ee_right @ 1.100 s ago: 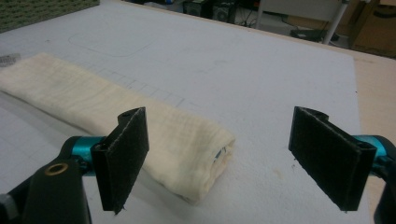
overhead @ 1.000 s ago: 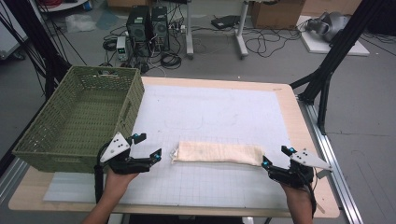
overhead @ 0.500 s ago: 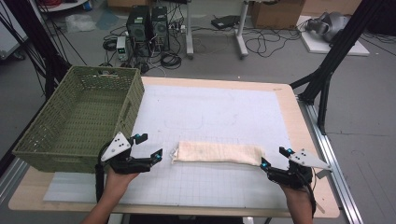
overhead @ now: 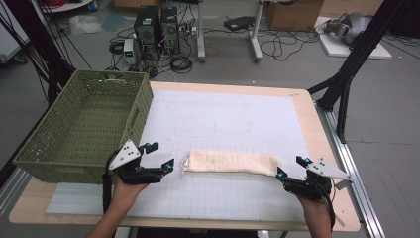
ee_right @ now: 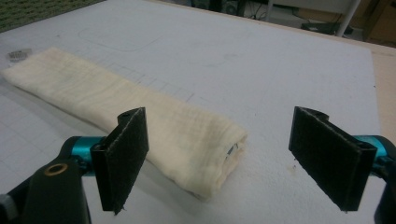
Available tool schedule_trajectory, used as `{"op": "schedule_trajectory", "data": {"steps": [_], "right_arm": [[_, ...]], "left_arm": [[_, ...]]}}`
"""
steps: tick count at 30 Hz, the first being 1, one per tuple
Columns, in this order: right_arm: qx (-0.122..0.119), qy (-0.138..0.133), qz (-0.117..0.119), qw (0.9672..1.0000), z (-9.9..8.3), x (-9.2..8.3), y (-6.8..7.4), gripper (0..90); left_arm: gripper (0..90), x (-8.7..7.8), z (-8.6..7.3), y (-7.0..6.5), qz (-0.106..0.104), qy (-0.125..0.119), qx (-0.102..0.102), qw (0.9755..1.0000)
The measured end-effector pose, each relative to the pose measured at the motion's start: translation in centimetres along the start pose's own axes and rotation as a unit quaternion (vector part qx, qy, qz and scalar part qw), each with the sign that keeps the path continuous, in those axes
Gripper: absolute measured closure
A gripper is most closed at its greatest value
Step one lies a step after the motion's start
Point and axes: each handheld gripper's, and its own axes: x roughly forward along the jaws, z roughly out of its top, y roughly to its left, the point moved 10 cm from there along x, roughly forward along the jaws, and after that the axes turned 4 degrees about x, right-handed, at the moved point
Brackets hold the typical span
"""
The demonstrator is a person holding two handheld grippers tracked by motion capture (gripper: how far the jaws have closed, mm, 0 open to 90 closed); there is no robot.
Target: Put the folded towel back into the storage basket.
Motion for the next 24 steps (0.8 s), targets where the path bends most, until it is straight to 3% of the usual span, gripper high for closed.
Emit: {"op": "schedule_trajectory", "data": {"steps": [11, 16, 24], "right_arm": [[0.004, 0.000, 0.005, 1.0000, 0.0, 0.0, 0.1, 18.8], [0.004, -0.001, 0.004, 1.0000, 0.1, 0.1, 0.0, 18.8], [0.002, 0.003, 0.006, 1.0000, 0.0, 0.1, 0.1, 18.8]], "left_arm": [[17.1, 0.8, 1.0, -0.8, -0.025, 0.022, 0.002, 0.9994], [17.1, 1.3, 1.0, -1.2, -0.038, 0.030, -0.009, 0.9988], [17.1, 3.2, 0.7, -1.5, -0.052, 0.071, -0.003, 0.9961]]}}
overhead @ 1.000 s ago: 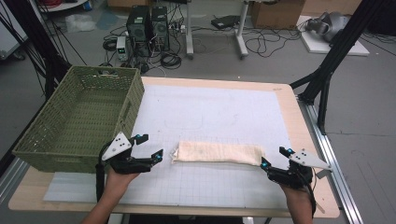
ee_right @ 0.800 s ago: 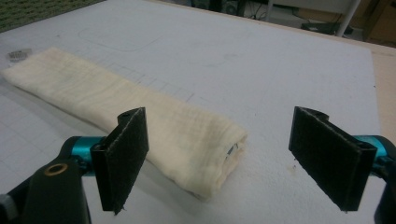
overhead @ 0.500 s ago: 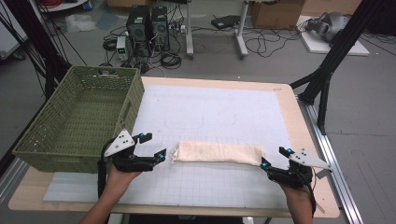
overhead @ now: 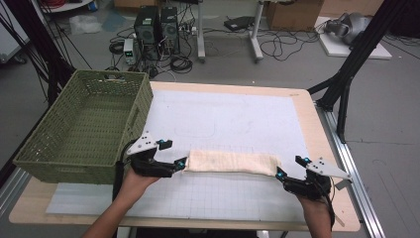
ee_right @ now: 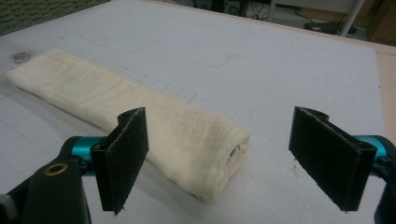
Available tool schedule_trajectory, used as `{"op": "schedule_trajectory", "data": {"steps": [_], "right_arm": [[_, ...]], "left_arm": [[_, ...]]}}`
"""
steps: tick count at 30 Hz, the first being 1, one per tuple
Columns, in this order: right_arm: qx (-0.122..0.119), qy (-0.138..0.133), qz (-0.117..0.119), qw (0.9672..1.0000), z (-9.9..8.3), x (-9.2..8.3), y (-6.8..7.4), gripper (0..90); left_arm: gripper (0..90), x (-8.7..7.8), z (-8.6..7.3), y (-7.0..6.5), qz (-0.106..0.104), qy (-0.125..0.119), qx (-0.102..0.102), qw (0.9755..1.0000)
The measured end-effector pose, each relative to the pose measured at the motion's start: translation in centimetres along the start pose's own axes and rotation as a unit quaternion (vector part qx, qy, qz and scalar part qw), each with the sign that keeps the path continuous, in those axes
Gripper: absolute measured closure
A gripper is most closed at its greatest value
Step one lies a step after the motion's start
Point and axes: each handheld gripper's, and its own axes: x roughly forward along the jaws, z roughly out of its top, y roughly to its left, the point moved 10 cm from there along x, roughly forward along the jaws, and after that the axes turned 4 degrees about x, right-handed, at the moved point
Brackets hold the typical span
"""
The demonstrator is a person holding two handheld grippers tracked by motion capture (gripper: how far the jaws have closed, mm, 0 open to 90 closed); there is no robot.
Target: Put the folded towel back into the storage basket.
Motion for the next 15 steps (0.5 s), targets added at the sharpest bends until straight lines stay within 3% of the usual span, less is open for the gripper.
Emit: {"op": "schedule_trajectory", "data": {"steps": [9, 15], "right_arm": [[-0.001, -0.001, 0.000, 1.0000, 0.0, 0.0, -0.2, 18.9], [0.003, 0.001, 0.001, 1.0000, -0.1, 0.1, -0.1, 18.9]], "left_arm": [[18.3, 2.0, 0.0, 0.0, -0.001, 0.023, -0.002, 0.9997], [19.6, 3.0, -0.7, 0.8, 0.012, 0.039, -0.022, 0.9989]]}}
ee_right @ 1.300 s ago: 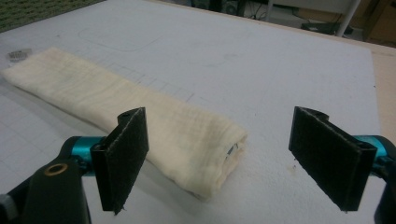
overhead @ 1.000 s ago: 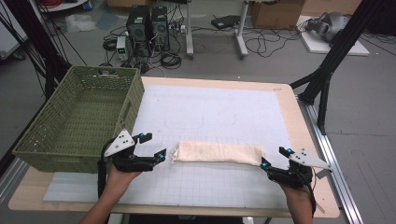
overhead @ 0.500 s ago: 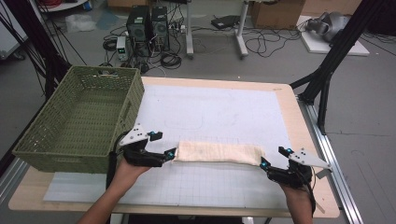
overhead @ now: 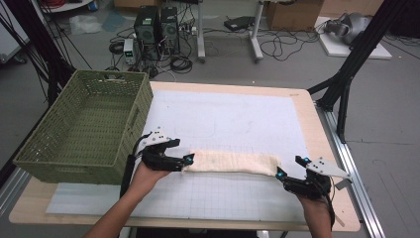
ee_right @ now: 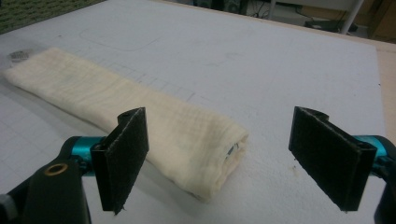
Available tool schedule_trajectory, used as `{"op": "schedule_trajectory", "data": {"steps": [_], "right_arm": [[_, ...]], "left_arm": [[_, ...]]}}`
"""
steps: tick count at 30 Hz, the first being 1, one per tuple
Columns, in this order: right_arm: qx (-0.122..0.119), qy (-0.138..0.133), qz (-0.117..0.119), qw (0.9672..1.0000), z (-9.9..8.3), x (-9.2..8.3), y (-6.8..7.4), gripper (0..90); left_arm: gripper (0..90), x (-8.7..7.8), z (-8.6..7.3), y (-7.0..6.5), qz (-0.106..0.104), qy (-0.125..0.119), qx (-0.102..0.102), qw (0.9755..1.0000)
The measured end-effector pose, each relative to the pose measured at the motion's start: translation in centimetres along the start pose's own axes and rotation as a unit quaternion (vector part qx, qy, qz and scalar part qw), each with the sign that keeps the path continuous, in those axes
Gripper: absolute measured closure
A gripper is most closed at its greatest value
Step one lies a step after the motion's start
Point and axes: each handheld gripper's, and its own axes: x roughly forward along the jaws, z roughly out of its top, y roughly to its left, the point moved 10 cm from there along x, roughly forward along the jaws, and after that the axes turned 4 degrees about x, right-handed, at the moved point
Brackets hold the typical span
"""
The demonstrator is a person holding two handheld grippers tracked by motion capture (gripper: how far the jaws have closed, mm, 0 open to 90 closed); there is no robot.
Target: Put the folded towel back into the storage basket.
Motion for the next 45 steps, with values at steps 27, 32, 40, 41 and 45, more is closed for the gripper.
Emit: {"op": "schedule_trajectory", "data": {"steps": [27, 32, 40, 41, 45], "right_arm": [[0.000, 0.008, 0.003, 1.0000, -0.3, 0.3, -0.2, 18.9], [0.000, 0.009, 0.003, 1.0000, -0.3, 0.4, -0.1, 19.0], [0.000, 0.009, 0.003, 1.0000, -0.3, 0.4, -0.1, 19.0], [-0.001, 0.009, 0.003, 1.0000, -0.3, 0.4, -0.1, 19.0], [0.000, 0.011, 0.003, 0.9999, -0.4, 0.4, -0.1, 19.0]], "left_arm": [[33.5, 4.8, -4.7, 0.0, 0.014, 0.139, 0.021, 0.9900], [46.2, 4.9, -4.9, -0.4, 0.014, 0.148, 0.044, 0.9879], [67.4, 4.9, -4.9, -0.9, -0.006, 0.145, 0.057, 0.9877], [70.7, 4.9, -4.9, -1.0, -0.010, 0.145, 0.062, 0.9874], [77.5, 4.9, -4.9, -1.2, -0.011, 0.142, 0.065, 0.9876]]}}
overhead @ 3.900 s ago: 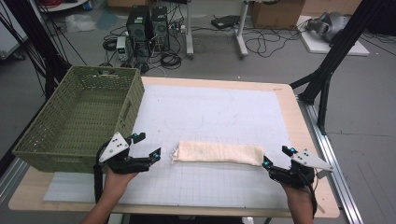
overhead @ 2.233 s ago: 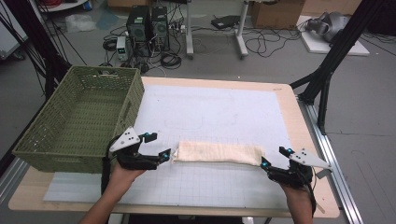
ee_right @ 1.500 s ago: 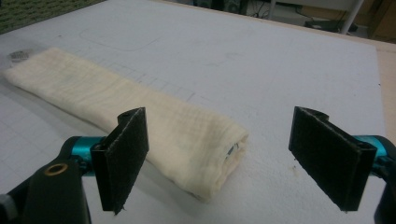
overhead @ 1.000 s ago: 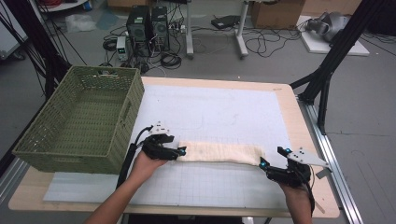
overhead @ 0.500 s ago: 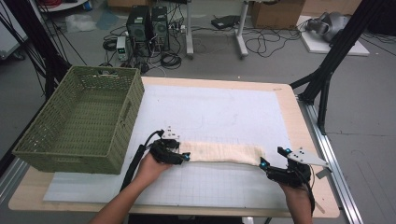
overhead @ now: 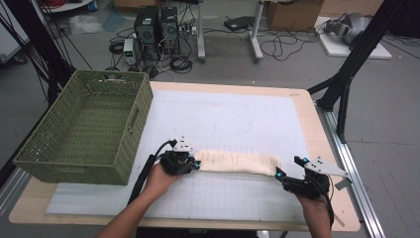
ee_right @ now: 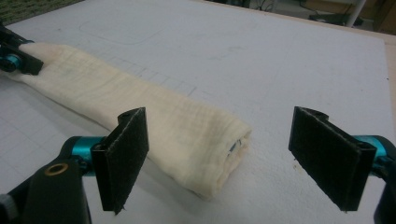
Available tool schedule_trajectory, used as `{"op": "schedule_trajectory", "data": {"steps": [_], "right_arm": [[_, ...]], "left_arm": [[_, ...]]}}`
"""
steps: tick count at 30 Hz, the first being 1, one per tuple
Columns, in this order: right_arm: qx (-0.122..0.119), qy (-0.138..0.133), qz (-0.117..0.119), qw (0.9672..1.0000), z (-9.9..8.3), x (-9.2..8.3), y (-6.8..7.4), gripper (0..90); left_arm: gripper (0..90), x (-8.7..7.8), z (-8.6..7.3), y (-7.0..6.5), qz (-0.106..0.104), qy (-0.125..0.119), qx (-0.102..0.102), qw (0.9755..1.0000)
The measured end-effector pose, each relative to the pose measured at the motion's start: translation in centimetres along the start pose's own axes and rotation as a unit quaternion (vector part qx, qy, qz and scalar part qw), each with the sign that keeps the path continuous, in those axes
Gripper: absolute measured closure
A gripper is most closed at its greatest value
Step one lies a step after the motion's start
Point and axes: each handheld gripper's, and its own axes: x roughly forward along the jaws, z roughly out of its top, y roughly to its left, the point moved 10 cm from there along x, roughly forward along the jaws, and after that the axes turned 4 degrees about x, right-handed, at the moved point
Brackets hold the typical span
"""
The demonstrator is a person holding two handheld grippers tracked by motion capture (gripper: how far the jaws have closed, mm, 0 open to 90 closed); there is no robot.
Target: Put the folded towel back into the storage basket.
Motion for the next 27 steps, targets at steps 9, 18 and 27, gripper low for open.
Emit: {"op": "schedule_trajectory", "data": {"steps": [9, 18, 27], "right_arm": [[0.008, -0.007, -0.006, 0.9999, 0.1, -0.1, -0.4, 18.9], [0.015, 0.006, -0.027, 0.9995, -0.4, 0.4, -1.4, 18.9], [0.033, 0.063, -0.030, 0.9970, -2.1, 2.9, -1.4, 21.1]], "left_arm": [[78.3, -1.5, 1.6, 0.0, -0.007, -0.059, -0.011, 0.9981], [78.7, -2.6, 2.6, -0.5, -0.021, -0.093, -0.014, 0.9953], [78.7, -3.0, 2.8, -0.8, -0.027, -0.102, -0.013, 0.9944]]}}
